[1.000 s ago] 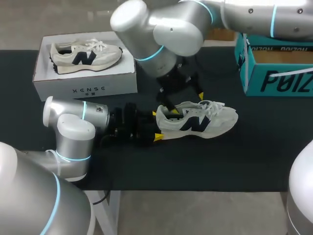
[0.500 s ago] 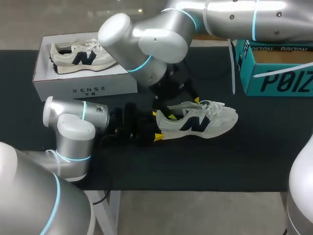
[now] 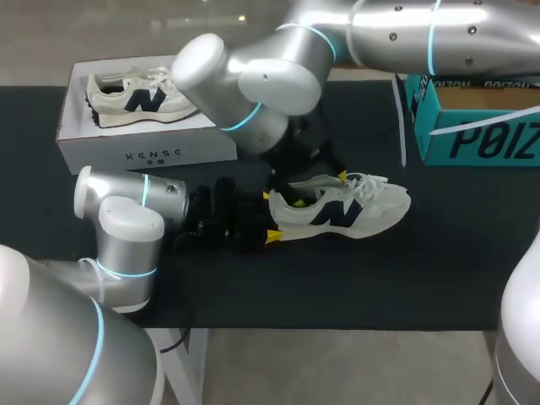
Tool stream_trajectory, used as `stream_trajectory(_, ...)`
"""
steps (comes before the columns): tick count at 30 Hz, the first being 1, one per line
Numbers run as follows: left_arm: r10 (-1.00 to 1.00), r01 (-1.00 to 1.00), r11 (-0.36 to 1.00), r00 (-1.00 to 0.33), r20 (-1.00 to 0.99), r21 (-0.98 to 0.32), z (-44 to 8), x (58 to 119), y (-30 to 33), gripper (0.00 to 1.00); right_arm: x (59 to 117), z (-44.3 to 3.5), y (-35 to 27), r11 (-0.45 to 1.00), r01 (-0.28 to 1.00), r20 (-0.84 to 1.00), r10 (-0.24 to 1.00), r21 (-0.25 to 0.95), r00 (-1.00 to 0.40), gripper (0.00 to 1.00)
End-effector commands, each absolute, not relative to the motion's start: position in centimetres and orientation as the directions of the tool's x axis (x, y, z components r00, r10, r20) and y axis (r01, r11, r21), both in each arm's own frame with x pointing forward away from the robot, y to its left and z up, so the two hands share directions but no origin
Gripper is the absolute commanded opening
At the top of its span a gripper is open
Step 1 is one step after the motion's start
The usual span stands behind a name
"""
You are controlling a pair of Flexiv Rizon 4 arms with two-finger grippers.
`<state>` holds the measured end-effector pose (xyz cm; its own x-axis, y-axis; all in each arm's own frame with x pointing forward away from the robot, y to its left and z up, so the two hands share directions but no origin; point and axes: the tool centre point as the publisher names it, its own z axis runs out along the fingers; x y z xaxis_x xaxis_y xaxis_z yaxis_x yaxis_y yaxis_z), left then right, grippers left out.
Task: Take the shoe out of the shoebox, open the shoe tongue, remove and reinsert the insole, then place the shoe into the shoebox
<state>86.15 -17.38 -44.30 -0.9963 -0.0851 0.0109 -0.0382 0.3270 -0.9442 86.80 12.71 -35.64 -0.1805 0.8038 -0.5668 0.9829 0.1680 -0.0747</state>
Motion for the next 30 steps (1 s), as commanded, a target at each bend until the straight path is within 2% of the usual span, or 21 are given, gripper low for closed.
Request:
stream_trajectory(1, -0.081, -0.039, 0.332, -0.997, 0.012, -0.943, -44.7, 86.2, -17.6, 0.00, 87.1, -35.8, 12.3, 0.164, 0.984, -0.571, 0.802, -0.072, -0.176, 1.00)
stream_trajectory(30, -0.081, -0.039, 0.332, -0.997, 0.012, -0.943, -44.7, 86.2, -17.6, 0.00, 88.6, -36.3, 8.0, 0.117, 0.992, -0.564, 0.817, -0.040, -0.119, 1.00)
